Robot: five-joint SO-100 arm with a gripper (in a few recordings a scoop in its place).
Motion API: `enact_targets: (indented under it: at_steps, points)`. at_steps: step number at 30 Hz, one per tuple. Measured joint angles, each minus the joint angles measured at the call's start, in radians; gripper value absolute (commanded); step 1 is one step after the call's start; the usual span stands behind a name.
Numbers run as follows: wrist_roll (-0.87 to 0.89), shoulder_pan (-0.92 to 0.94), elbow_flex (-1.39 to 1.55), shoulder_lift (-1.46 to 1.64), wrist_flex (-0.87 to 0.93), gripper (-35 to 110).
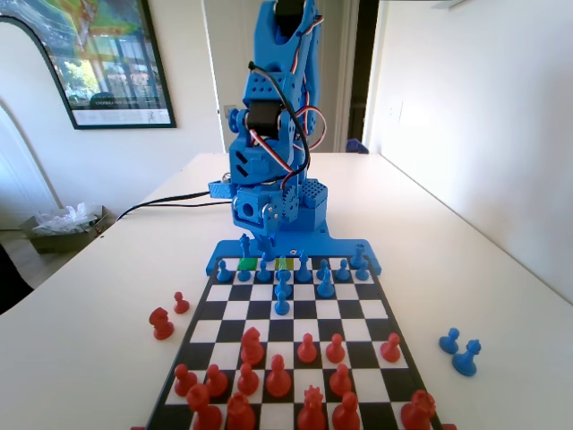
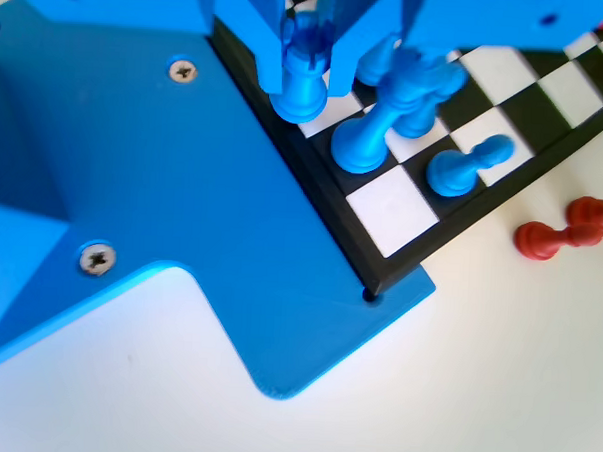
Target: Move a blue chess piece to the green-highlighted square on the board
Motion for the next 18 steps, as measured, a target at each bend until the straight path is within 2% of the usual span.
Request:
enact_targets:
  at_steps: [18]
  points:
    - [0.0, -0.011, -0.017, -0.021, -0.003, 1]
